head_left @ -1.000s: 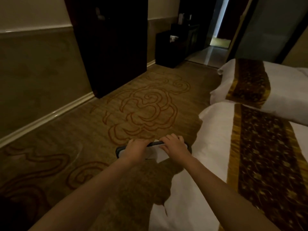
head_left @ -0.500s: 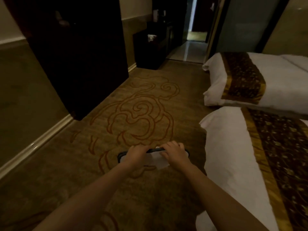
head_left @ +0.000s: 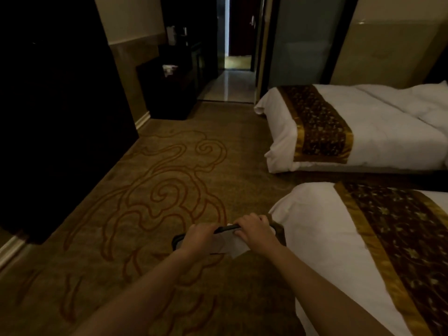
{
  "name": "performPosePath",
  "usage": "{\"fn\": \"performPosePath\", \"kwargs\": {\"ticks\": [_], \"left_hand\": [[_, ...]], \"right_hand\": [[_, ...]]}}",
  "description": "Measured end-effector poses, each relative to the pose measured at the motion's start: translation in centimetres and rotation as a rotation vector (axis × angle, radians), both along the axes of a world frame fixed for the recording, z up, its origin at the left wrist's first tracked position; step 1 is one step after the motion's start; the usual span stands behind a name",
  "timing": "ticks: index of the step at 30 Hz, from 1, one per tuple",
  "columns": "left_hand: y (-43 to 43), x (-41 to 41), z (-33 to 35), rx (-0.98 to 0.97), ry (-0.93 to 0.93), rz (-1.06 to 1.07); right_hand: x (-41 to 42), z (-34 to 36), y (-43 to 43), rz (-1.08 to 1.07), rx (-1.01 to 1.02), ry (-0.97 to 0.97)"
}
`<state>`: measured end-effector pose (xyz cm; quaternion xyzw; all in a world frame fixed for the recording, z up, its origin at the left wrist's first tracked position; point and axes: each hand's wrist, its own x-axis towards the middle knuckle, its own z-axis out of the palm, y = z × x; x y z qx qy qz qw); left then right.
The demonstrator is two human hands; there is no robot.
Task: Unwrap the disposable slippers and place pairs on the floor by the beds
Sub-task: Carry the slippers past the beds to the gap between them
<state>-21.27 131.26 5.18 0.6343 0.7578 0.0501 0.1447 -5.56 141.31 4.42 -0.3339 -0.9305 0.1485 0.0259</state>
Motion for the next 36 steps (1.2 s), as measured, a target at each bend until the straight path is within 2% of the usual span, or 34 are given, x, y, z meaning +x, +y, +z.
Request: {"fn": "performPosePath", "kwargs": {"ticks": [7, 10, 18, 27, 36], "left_hand": [[16.2, -6.7, 1.0, -0.047, -0.047, -0.035], [24.0, -9.0, 0.7, -0.045, -0.006, -0.106], [46.7, -13.4, 0.9, -0.020, -0.060, -0.325], [67.5, -8.8, 1.5, -0.041, -0.147, -0.546], [85.8, -0.3, -1.2, -0.104, -0.208, -0.634]], "right_hand": [[-5.9, 0.5, 15.2, -0.041, 0.027, 0.014], [-7.9, -0.1, 21.9, -0.115, 0.020, -0.001], [-10.8, 0.5, 40.7, -0.348, 0.003, -0.007], [-5.9, 1.1, 57.0, -0.592, 0.011, -0.007], [2.1, -1.6, 73.6, -0.713, -0.062, -0.066]]}}
